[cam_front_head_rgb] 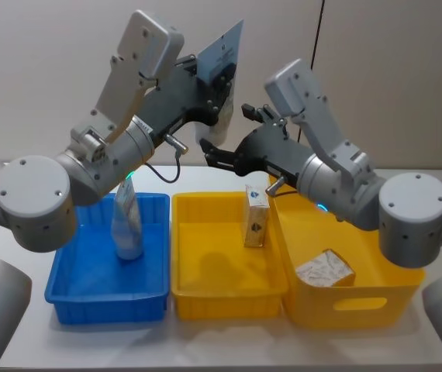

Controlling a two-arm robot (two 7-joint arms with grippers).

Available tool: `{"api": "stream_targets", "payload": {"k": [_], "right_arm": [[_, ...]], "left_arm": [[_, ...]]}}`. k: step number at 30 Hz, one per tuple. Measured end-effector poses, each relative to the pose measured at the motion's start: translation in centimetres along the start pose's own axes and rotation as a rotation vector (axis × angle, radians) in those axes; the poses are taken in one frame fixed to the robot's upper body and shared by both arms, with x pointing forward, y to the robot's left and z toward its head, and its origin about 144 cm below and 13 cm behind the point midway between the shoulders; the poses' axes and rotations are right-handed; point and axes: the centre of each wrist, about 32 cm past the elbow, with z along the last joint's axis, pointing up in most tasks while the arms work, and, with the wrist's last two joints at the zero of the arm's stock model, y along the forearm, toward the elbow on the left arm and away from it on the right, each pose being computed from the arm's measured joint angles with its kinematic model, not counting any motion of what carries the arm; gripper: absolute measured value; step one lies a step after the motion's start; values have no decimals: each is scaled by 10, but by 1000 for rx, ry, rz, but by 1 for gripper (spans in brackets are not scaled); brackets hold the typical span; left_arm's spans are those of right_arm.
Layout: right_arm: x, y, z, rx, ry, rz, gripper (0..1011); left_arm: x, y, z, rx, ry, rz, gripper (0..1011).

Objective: Bimanual collaborative sorting of washing and personal care products

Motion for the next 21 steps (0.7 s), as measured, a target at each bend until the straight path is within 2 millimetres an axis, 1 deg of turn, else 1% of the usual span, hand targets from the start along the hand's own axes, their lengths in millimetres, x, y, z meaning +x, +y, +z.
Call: {"api": "stream_targets", "payload": {"k": [12, 18, 19, 20, 21], "right_arm": [[1, 18, 3, 4, 5, 3, 1003], [1, 24, 3, 6, 7, 3, 1003], [1, 24, 4, 7, 7, 3, 1000], [1, 25, 4, 7, 7, 3, 968], [1, 26, 4, 8, 7, 4, 968]], "left_arm": [[2, 1, -2, 2, 4, 4, 231], [3, 1, -2, 3, 5, 7, 231], [3, 1, -3, 3, 5, 8, 231], [3, 1, -3, 3, 5, 8, 231], [3, 1, -3, 4, 5, 8, 231]]}}
